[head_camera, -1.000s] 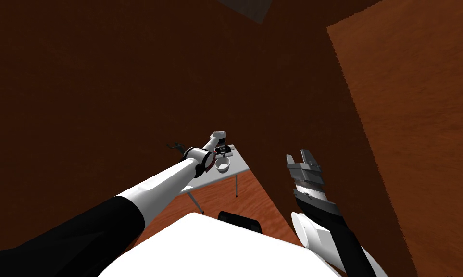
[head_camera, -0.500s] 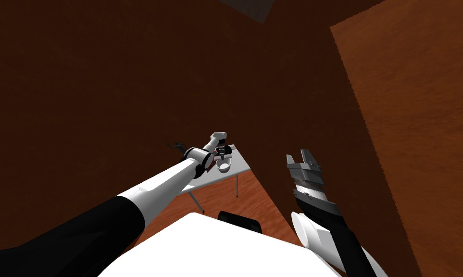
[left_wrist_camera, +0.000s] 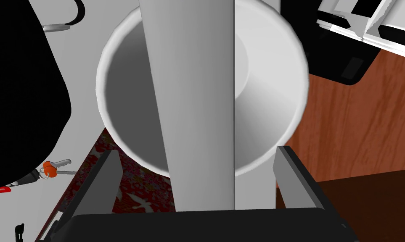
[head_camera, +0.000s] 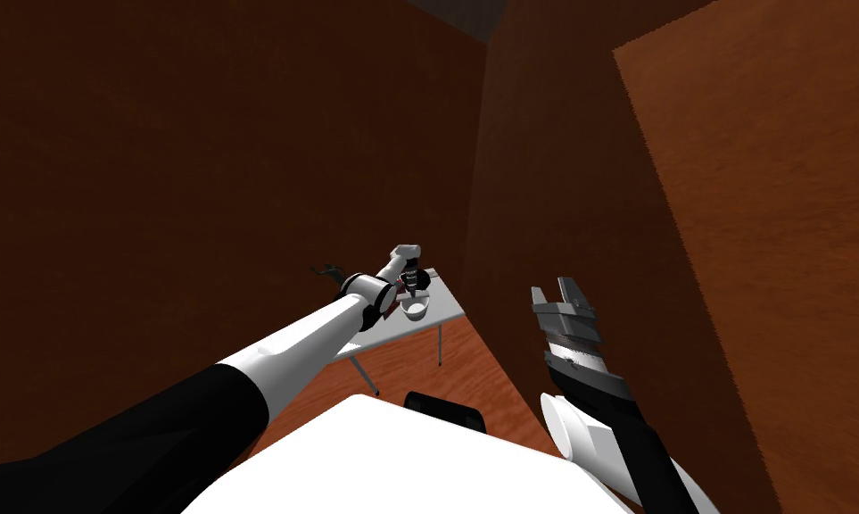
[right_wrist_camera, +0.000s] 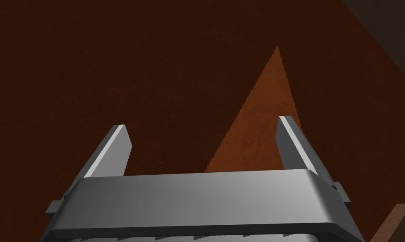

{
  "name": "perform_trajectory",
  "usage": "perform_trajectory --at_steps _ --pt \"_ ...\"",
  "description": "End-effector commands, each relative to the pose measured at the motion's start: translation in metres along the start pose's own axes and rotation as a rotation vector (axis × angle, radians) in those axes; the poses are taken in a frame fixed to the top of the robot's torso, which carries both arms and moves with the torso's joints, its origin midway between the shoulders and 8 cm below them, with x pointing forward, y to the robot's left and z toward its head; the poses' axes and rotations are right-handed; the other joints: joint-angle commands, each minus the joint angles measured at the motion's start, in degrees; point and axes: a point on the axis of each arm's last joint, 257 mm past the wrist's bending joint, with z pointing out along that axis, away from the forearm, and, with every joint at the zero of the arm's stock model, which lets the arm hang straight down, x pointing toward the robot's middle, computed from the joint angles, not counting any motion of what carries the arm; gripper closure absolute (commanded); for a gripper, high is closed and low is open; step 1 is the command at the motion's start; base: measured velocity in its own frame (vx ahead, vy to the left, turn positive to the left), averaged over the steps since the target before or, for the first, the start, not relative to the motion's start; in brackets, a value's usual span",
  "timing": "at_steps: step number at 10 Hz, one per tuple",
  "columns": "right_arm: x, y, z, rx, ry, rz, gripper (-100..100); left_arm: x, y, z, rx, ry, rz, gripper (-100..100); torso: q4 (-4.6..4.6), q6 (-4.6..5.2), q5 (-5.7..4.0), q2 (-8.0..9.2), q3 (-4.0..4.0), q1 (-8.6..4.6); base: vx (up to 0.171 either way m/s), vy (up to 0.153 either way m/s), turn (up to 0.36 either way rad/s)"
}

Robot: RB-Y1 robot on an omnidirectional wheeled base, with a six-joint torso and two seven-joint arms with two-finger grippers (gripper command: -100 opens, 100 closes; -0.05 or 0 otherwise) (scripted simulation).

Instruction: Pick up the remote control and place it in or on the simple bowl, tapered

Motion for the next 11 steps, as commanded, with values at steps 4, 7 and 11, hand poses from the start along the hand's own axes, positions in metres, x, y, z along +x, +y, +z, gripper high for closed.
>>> perform_trajectory --at_steps 4,7,11 --pt "0.0 0.0 0.0 0.0 0.0 0.0 0 0.003 0.006 -0.04 -0.007 0.001 -0.001 -100 -0.01 0.0 0.01 -0.07 -0.04 0.03 0.019 0.01 -0.003" --pt "0.0 0.0 0.0 0.0 0.0 0.0 0 0.003 0.006 -0.041 -0.008 0.0 -0.001 0 -0.02 0.0 0.01 -0.03 -0.02 0.03 0.008 0.007 -0.001" --pt "0.0 0.0 0.0 0.0 0.0 0.0 0 0.003 0.006 -0.041 -0.007 0.0 -0.001 0 0.0 0.0 0.0 0.0 0.0 0.0 0.0 0.0 0.0"
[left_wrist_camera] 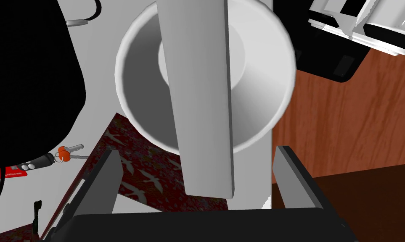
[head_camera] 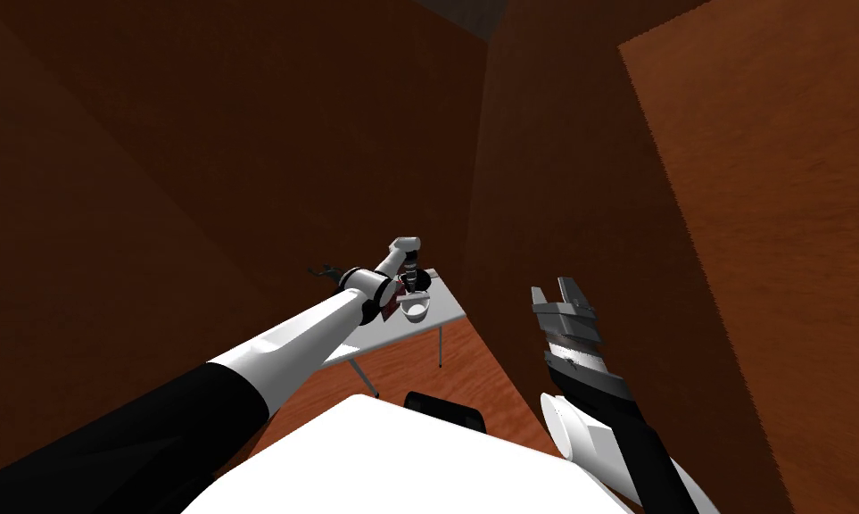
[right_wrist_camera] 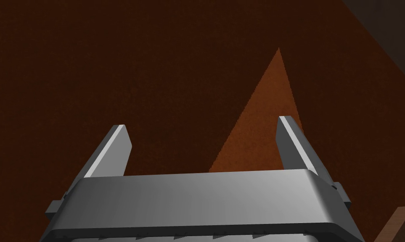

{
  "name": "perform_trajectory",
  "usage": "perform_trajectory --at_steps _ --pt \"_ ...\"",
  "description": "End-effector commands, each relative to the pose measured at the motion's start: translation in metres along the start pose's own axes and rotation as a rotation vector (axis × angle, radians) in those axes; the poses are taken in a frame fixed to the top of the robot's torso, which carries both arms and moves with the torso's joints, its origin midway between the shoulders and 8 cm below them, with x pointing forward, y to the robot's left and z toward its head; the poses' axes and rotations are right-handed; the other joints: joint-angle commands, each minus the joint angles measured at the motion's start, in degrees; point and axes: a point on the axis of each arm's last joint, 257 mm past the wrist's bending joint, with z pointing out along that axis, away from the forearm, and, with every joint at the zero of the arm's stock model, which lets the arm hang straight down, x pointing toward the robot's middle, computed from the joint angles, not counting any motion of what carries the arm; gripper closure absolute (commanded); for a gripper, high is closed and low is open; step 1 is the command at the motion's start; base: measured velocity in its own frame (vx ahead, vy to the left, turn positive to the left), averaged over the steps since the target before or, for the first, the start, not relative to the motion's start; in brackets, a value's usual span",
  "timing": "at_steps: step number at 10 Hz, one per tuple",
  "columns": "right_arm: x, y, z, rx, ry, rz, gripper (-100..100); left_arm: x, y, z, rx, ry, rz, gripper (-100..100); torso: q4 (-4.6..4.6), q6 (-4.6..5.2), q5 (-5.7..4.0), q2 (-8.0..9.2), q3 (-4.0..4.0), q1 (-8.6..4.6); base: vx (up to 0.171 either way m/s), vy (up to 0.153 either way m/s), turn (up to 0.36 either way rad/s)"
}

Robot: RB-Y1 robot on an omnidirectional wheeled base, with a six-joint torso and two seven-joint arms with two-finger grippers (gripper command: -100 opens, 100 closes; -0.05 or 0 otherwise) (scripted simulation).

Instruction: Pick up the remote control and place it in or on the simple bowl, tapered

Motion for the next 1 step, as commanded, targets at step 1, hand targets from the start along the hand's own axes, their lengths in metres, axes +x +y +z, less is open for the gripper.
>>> perform_trajectory --at_steps 1 --pt "0.0 0.0 0.0 0.0 0.0 0.0 0 0.0 0.0 0.0 0.0 0.0 0.0 0 0.0 0.0 0.0 0.0 0.0 0.0 0.0 0.0 0.0"
